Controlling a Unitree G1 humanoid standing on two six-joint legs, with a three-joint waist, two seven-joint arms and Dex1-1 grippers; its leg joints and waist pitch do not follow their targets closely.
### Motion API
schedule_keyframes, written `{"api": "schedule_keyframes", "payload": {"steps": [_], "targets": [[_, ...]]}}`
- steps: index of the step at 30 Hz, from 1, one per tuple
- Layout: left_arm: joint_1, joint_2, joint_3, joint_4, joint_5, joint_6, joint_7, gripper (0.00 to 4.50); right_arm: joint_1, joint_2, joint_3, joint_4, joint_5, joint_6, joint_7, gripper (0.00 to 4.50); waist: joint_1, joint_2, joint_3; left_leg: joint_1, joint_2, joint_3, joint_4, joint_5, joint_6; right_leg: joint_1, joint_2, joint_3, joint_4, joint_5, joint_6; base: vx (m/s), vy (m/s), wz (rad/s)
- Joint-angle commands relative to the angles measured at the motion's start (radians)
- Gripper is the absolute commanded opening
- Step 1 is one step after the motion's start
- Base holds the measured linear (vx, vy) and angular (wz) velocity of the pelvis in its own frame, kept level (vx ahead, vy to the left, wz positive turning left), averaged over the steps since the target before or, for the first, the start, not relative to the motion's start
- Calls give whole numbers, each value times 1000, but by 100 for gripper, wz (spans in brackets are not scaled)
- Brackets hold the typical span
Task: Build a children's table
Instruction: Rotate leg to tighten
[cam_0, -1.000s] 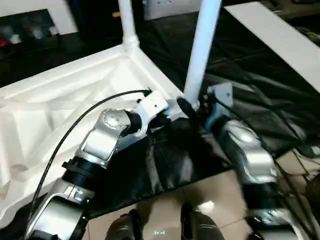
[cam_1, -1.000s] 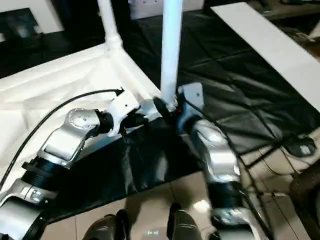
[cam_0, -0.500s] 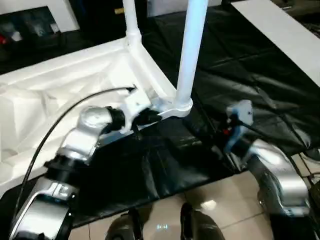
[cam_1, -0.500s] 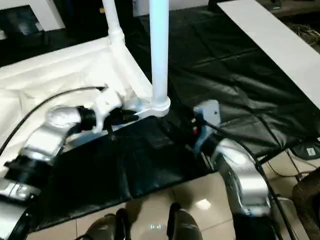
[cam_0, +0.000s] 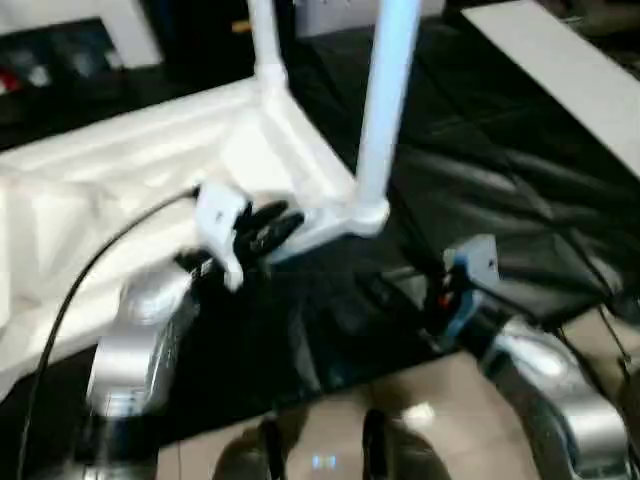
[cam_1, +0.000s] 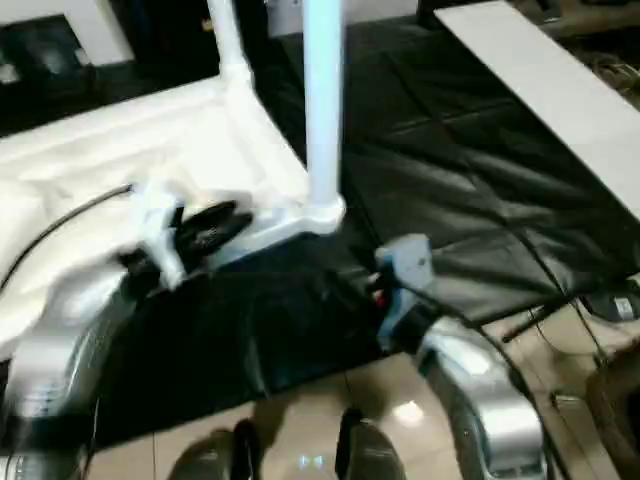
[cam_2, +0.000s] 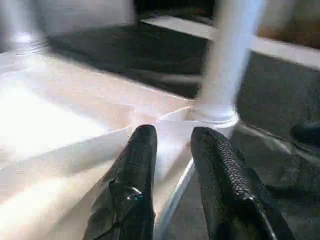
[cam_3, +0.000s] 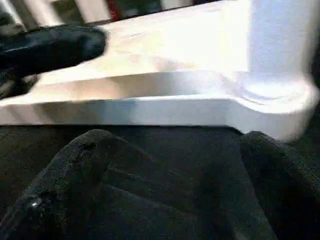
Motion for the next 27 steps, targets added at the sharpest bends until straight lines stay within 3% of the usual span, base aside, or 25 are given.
{"api": "schedule_keyframes", "payload": {"steps": [1, 3, 5, 6, 7, 8, 9, 10, 11, 12, 13, 14, 15, 16, 17, 18, 19, 20, 21, 22, 23, 24, 25, 26, 27], "targets": [[32, -11, 13, -54, 17, 30, 68, 133, -9, -1, 27, -10, -12, -13, 0, 450, 7, 8, -67, -7, 53, -59, -94, -356, 109, 77, -78, 38, -50, -534, -166, -36, -40, 48], [54, -25, 17, -69, 31, 29, 97, 133, -15, -1, 34, -2, -15, -17, -2, 450, 18, 7, -69, -2, 36, -77, -85, -383, 30, 81, -91, 36, -58, -556, -154, 5, -51, 53], [87, -42, 20, -87, 58, 23, 150, 133, -28, 5, 42, 17, -25, -43, -16, 450, 30, 8, -67, -8, 33, -84, -83, -397, 6, 88, -95, 32, -58, -587, -143, -9, -50, 52], [97, -43, 14, -87, 67, 19, 159, 133, -36, 12, 40, 28, -28, -55, -25, 450, 35, 16, -62, -9, 31, -88, -93, -446, -22, 92, -90, 22, -53, -621, -129, -25, -30, 48], [107, -49, 10, -95, 75, 18, 175, 133, -41, 17, 40, 36, -30, -65, -29, 450, 34, 14, -66, -10, 30, -94, -100, -475, -38, 96, -84, 20, -45, -627, -124, -25, -30, 48], [117, -61, 9, -102, 76, 21, 196, 133, -47, 22, 43, 45, -34, -75, -32, 450, 35, 22, -65, -18, 25, -106, -121, -532, -73, 102, -68, 20, -22, -618, -121, -56, -22, 49], [121, -74, 11, -108, 75, 32, 218, 133, -51, 20, 48, 49, -35, -77, -30, 450, 40, 22, -71, -22, 16, -113, -138, -562, -104, 102, -55, 30, 1, -579, -130, -54, -31, 56], [124, -84, 15, -109, 78, 31, 235, 133, -53, 16, 55, 52, -41, -82, -27, 450, 45, 17, -71, -24, 3, -114, -139, -585, -127, 94, -63, 39, 0, -583, -153, -54, -31, 56], [128, -99, 20, -106, 79, 32, 262, 133, -59, 20, 60, 63, -55, -111, -34, 450, 48, 12, -72, -20, -3, -111, -122, -579, -131, 89, -80, 46, -13, -607, -165, 3, -53, 65], [130, -107, 24, -104, 79, 31, 277, 133, -62, 27, 61, 71, -64, -133, -44, 450, 49, -4, -78, -2, -3, -110, -56, -511, -107, 84, -142, 59, -62, -673, -186, -5, -47, 57], [133, -113, 27, -101, 79, 29, 287, 133, -64, 37, 59, 81, -73, -158, -59, 450, 51, -6, -74, 1, 2, -107, -20, -460, -82, 88, -171, 58, -86, -717, -184, -5, -47, 57], [145, -110, 21, -94, 112, 10, 314, 133, -66, 33, 73, 97, -77, -187, -48, 450, 38, 1, -73, 55, 37, -87, 32, -339, -61, 58, -174, 73, -126, -792, -137, -42, -10, 28], [153, -107, 17, -94, 125, -3, 323, 133, -69, 31, 78, 107, -89, -185, -58, 450, 45, 15, -59, 50, 65, -92, -20, -421, -78, 70, -121, 45, -100, -751, -101, 0, 0, 0], [164, -116, 23, -99, 123, -6, 334, 133, -72, 44, 71, 118, -85, -192, -70, 450, 32, 37, -59, 31, 94, -105, -107, -726, -142, 88, -43, 30, -24, -639, -51, 0, 0, 0], [174, -126, 36, -109, 119, -1, 350, 133, -78, 46, 73, 130, -102, -205, -85, 450, 38, 41, -67, 13, 106, -108, -157, -854, -171, 115, -13, 46, 73, -494, -63, 0, 0, 0], [177, -129, 40, -111, 118, 1, 354, 133, -80, 46, 75, 134, -107, -209, -89, 450, 68, 54, -74, -11, 77, -63, -213, -961, -219, 124, 31, 47, 157, -265, -90, 0, 0, 0], [187, -126, 48, -121, 110, -11, 350, 133, -98, 19, 93, 135, -116, -110, -85, 450, 73, 32, -79, -9, 67, -44, -204, -915, -206, 118, 28, 73, 164, -256, -94, 0, 0, 0], [189, -124, 51, -124, 106, -12, 347, 133, -102, 19, 91, 136, -108, -102, -79, 450, 88, -9, -79, 54, 47, -6, -123, -758, -221, 26, -42, 133, 43, -650, -100, 19, -64, 20], [190, -121, 54, -127, 103, -13, 344, 152, -107, 20, 88, 137, -100, -100, -72, 450, 55, -58, -69, 147, -30, -44, 149, -260, -82, -75, -157, 165, -146, -1075, -87, 0, 0, 0], [192, -113, 64, -132, 101, 1, 344, 152, -121, 24, 73, 144, -81, -115, -59, 450, 53, -39, -60, 44, -17, -64, 144, -62, -38, 42, -178, 180, -118, -1091, -60, 0, 0, 0], [193, -105, 77, -140, 75, 18, 328, 152, -145, 21, 54, 165, -78, -135, -60, 450, 57, -32, -66, 35, 8, -72, 111, -87, -52, 72, -177, 168, -94, -1020, -48, 52, 34, -25], [194, -99, 79, -143, 72, 23, 322, 152, -155, 16, 48, 179, -83, -137, -64, 450, 40, -1, -78, 72, 41, -83, 30, -314, -99, 69, -101, 106, -58, -825, -57, 19, 62, -4], [194, -84, 80, -148, 66, 34, 310, 152, -178, 4, 37, 212, -96, -147, -74, 450, 29, -3, -69, 74, 58, -93, -17, -507, -114, 46, -44, 89, -29, -718, -47, 19, 62, -4], [194, -66, 79, -151, 65, 42, 295, 152, -199, -4, 20, 242, -97, -153, -80, 450, 8, 27, -94, 76, 87, -119, -62, -687, -136, 66, -23, 101, 25, -434, -72, -49, 56, 4], [192, -34, 79, -149, 59, 46, 270, 152, -237, -19, -9, 294, -93, -169, -83, 450, -1, 32, -94, 59, 81, -118, -80, -693, -130, 82, -26, 105, 42, -243, -103, -34, 50, -12]]}}
